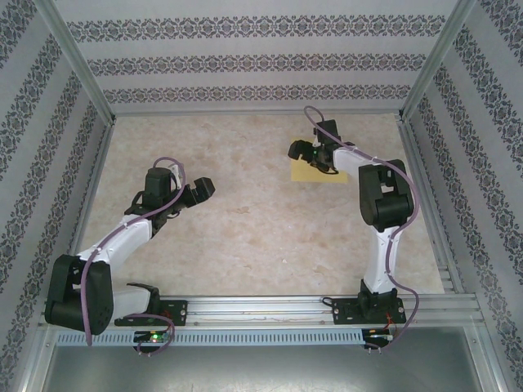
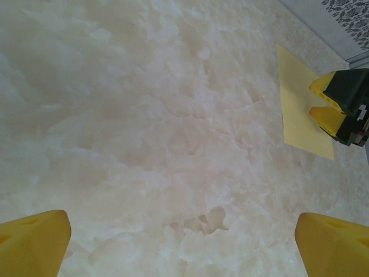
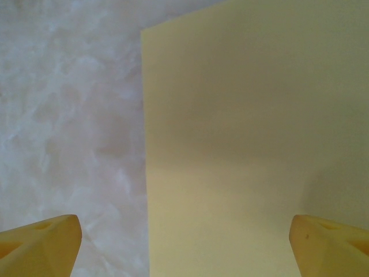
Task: Fold a paper plane with a square sheet of paper (fold left side to right side)
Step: Move the square sheet of paper to the center of the table.
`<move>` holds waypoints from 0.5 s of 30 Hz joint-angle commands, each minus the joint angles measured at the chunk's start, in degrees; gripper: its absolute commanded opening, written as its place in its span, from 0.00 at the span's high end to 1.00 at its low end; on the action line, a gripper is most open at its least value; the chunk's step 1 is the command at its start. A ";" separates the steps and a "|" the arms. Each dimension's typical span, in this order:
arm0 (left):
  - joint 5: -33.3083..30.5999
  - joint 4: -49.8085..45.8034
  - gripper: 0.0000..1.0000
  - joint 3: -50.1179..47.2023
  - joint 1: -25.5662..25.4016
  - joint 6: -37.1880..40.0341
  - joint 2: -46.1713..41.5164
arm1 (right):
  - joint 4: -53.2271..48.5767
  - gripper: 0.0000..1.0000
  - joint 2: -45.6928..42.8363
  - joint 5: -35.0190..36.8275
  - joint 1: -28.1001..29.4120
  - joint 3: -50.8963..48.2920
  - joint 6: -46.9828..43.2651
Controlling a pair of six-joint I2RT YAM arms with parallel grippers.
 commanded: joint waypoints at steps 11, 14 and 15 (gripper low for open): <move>-2.07 -2.48 0.00 2.32 -0.65 0.18 0.15 | -8.76 0.04 -0.19 4.45 2.72 -1.26 3.06; -2.53 -3.09 0.00 2.60 -0.65 0.22 0.01 | -8.11 0.04 -2.01 4.78 3.68 -4.04 4.22; -2.64 -3.16 0.00 2.53 -0.67 0.22 -0.11 | -7.68 0.04 -2.80 4.87 4.19 -5.37 4.95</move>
